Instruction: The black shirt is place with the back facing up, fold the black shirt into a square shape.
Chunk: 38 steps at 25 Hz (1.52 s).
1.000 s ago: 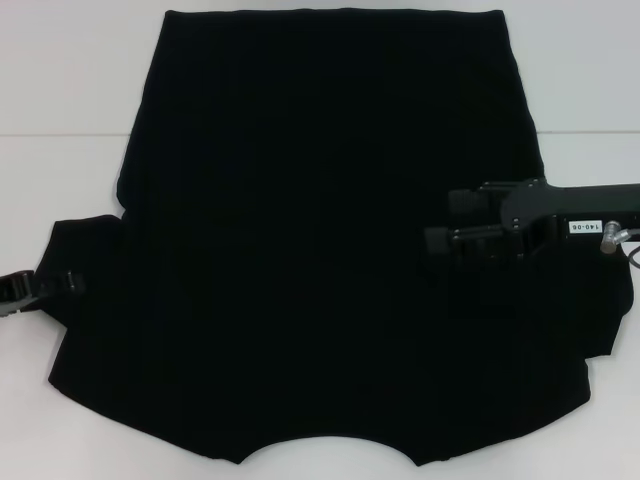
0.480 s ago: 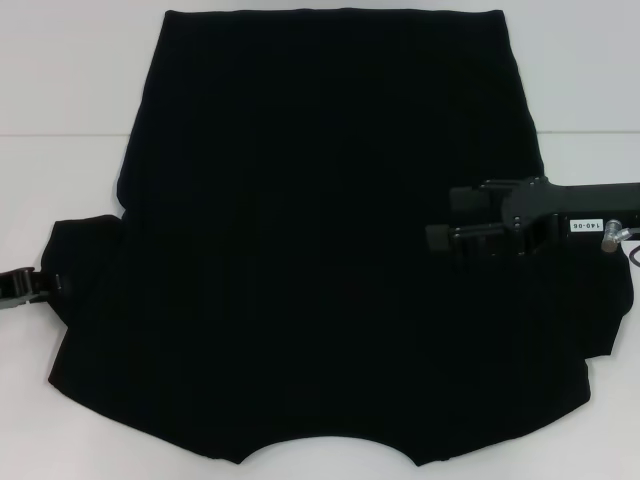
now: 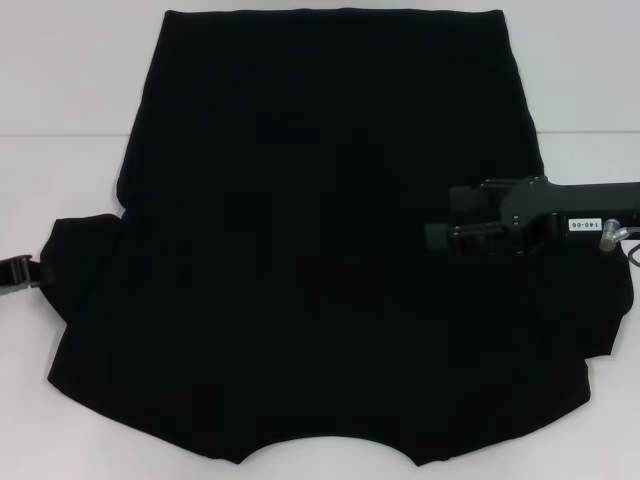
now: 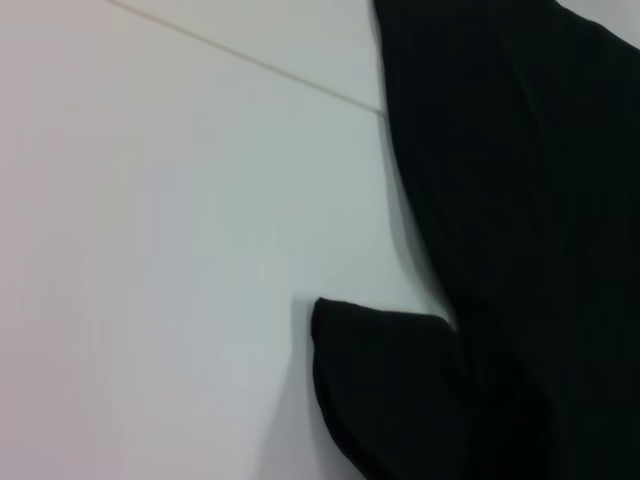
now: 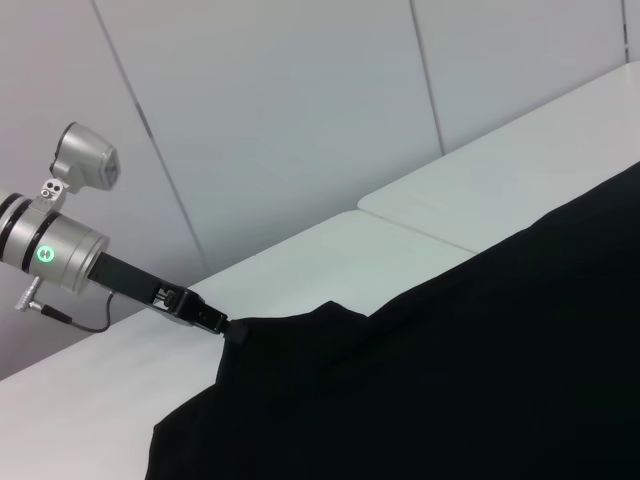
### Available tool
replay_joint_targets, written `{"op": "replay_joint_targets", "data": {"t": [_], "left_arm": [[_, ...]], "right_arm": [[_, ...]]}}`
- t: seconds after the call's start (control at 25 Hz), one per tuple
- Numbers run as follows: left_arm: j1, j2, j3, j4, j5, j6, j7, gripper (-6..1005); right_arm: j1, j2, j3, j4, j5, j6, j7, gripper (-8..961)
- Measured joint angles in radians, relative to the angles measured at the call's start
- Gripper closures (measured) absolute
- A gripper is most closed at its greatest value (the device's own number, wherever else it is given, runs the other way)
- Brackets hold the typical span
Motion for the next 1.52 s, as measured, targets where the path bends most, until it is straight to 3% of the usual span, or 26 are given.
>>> {"op": "replay_joint_targets", "data": {"t": [0.32, 0.6, 1.08, 1.52], "left_arm": [[-0.010, 0.006, 0.002, 0.000, 0.000, -0.064, 0.003, 972], [-0.026, 0.012, 0.003, -0.001, 0.000, -0.170, 0.022, 973], [-0.058, 0.017, 0.038, -0.014, -0.001, -0.263, 0.047, 973], [-0.064, 0.017, 0.052, -0.002, -0.018, -0.207, 0.048, 972]], "right_arm": [[0.000, 0.010, 0.033, 0.000, 0.000, 0.008, -0.002, 55], [-0.001, 0.027, 0.049, 0.007, 0.000, 0.017, -0.001, 56], [-0.001, 0.029, 0.050, 0.014, 0.014, 0.024, -0.002, 55], [0.000, 0.029, 0.050, 0.014, 0.023, 0.024, -0.002, 56]]}}
